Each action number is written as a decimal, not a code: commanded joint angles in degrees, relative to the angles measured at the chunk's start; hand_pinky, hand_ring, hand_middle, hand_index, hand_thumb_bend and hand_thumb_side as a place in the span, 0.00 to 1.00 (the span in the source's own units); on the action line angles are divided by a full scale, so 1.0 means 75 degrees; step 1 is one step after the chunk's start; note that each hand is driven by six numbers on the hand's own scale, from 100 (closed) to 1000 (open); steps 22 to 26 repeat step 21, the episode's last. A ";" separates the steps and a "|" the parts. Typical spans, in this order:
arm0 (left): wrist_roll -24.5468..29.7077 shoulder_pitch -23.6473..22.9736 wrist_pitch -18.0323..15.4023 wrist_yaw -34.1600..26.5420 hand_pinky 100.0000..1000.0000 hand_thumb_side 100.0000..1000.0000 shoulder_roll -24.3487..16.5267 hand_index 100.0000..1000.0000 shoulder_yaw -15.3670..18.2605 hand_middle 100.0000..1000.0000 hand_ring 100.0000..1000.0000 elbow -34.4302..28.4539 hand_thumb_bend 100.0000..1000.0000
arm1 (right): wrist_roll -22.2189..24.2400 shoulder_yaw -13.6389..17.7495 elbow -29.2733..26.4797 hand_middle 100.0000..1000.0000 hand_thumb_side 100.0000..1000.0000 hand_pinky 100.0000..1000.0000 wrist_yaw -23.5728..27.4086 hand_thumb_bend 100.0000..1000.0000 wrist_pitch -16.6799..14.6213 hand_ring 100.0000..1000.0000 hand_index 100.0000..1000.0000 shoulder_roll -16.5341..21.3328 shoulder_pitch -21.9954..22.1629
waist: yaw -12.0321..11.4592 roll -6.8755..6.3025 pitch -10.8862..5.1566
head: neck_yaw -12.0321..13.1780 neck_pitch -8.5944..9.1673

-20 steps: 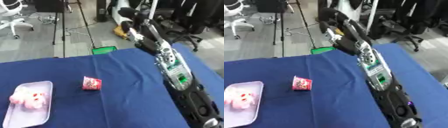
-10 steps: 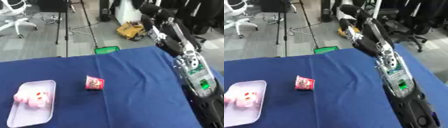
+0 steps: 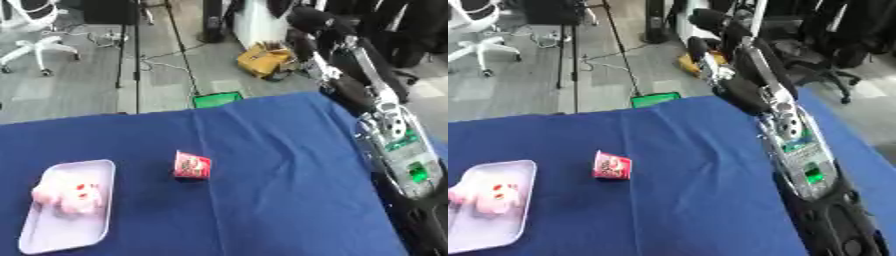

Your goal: Pick up objects on the table and place them in the box.

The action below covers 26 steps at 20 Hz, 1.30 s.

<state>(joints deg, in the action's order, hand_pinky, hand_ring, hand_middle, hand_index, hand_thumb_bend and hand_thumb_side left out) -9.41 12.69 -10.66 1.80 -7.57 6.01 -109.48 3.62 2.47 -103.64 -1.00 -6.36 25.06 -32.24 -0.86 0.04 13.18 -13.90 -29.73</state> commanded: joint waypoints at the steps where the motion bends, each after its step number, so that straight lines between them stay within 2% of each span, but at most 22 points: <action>1: -0.0045 0.0045 -0.0006 0.0042 0.63 0.75 -0.0129 0.86 0.0060 0.78 0.68 -0.0086 0.42 | 0.0023 0.0078 -0.0099 0.81 0.47 0.86 -0.0076 0.22 0.0007 0.93 0.89 0.0221 -0.0083 | 0.0007 -0.0121 -0.0163 | 0.0035 -0.0001; 5: -0.0055 0.0033 -0.0022 0.0030 0.63 0.74 -0.0140 0.86 0.0061 0.78 0.69 -0.0084 0.42 | 0.0066 0.0072 -0.0152 0.81 0.44 0.86 -0.0103 0.23 0.0044 0.93 0.89 0.0214 -0.0048 | 0.0041 -0.0140 -0.0177 | 0.0077 0.0010; 14: -0.0159 0.0041 -0.0025 0.0022 0.63 0.74 -0.0156 0.88 0.0091 0.79 0.69 -0.0076 0.42 | 0.0070 0.0084 -0.0255 0.81 0.43 0.86 -0.0080 0.23 0.0098 0.93 0.88 0.0210 -0.0034 | 0.0041 -0.0152 -0.0160 | 0.0024 0.0089; 26: -0.0213 0.0054 -0.0010 0.0028 0.63 0.75 -0.0175 0.89 0.0099 0.80 0.69 -0.0061 0.41 | 0.0095 0.0073 -0.0285 0.81 0.43 0.86 -0.0114 0.23 0.0087 0.93 0.88 0.0225 -0.0034 | 0.0060 -0.0152 -0.0143 | -0.0057 0.0079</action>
